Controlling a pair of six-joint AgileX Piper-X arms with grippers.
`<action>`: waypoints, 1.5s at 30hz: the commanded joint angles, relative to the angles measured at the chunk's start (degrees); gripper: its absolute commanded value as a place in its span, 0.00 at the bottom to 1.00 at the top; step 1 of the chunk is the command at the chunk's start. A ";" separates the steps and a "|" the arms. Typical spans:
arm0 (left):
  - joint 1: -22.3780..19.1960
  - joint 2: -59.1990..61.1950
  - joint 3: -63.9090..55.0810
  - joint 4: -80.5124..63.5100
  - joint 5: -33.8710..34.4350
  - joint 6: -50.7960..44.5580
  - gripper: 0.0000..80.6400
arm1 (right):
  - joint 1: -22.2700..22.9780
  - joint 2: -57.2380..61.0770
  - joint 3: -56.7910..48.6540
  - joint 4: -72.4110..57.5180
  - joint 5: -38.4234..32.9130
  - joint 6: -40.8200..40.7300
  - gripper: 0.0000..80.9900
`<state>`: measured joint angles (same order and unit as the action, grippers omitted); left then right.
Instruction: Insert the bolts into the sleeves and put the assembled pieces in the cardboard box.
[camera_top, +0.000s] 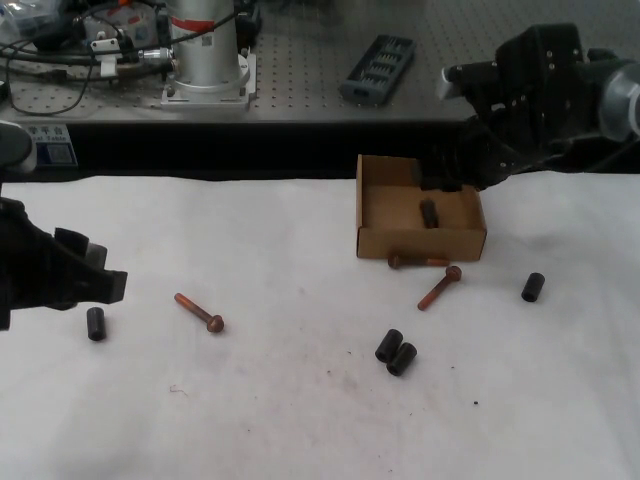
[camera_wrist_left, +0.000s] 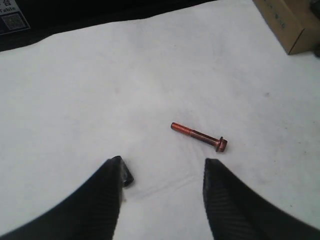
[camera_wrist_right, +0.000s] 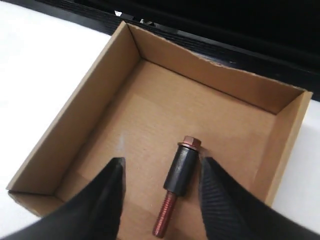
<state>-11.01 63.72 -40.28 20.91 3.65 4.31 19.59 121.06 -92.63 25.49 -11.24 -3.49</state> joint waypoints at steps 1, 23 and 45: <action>-0.34 -0.53 -0.29 0.42 -0.49 -0.93 0.46 | 0.04 -0.68 -0.91 1.14 -0.41 0.19 0.42; -0.34 -0.53 -0.29 2.84 -0.49 -4.31 0.45 | 9.36 -6.64 -0.53 26.08 20.72 22.14 0.42; -0.34 -0.53 -0.29 20.97 -0.49 -6.89 0.45 | 10.11 -4.37 1.50 27.21 19.94 38.24 0.42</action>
<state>-11.01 63.72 -40.28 41.79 3.65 -1.92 29.34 116.48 -92.41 52.29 9.58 33.46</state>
